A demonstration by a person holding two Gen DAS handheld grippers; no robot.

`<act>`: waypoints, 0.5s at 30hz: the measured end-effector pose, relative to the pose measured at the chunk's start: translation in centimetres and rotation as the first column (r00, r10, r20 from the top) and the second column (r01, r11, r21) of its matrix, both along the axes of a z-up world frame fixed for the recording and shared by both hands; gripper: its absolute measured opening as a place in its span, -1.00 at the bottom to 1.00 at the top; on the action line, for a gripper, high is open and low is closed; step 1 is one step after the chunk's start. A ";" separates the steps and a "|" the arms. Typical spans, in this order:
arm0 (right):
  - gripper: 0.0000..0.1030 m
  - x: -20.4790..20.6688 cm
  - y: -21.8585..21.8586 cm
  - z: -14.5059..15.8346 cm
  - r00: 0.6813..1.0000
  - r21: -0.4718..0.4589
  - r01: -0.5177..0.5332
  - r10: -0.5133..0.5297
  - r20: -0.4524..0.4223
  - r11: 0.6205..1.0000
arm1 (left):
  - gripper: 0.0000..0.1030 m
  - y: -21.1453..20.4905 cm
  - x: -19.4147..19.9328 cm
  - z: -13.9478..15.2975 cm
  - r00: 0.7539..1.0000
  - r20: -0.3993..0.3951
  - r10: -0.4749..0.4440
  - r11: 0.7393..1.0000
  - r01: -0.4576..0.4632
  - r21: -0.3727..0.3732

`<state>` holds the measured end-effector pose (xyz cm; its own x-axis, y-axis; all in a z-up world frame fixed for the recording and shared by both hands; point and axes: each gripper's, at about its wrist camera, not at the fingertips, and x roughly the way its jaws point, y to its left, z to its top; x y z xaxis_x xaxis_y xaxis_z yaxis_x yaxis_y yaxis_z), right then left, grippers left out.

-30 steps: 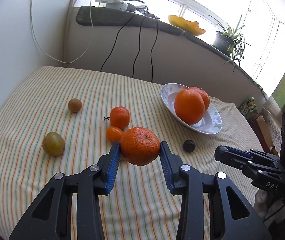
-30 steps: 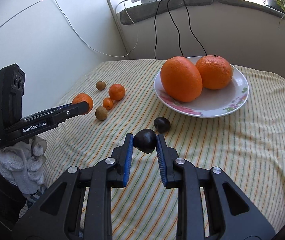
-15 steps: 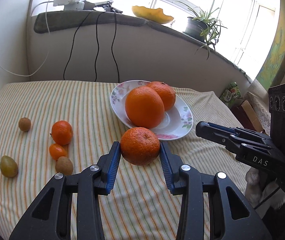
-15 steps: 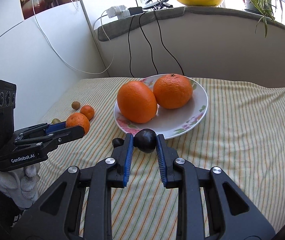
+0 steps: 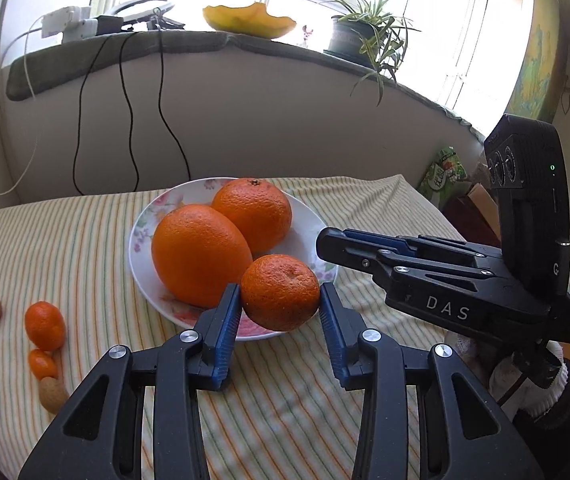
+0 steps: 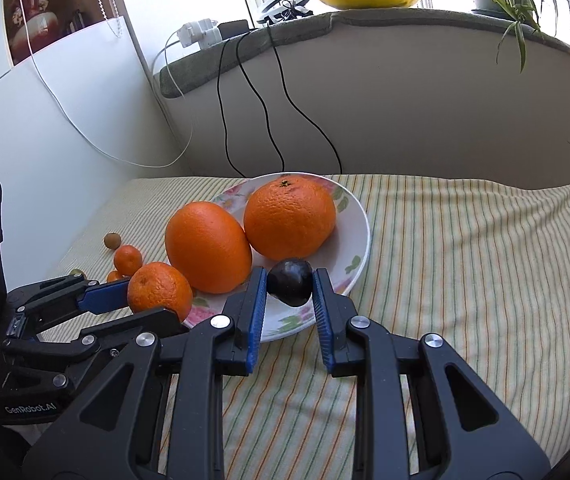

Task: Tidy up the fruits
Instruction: 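Carry the tangerine in the left tool over the plate while the right tool carries the plum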

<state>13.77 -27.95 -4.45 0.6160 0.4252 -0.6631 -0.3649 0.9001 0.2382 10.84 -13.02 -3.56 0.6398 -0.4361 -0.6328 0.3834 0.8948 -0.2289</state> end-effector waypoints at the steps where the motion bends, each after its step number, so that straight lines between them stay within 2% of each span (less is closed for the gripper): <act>1: -0.53 0.3 -0.1 -0.1 1.000 0.000 0.001 -0.001 -0.003 1.000 | -0.26 -0.3 0.1 0.0 1.000 0.001 -0.004 1.000 0.004 0.002; 15: -0.53 2.8 -1.4 -1.3 0.999 0.040 0.018 -0.016 -0.030 0.999 | -0.26 -2.1 1.6 -0.3 1.000 -0.003 -0.025 0.999 0.025 0.034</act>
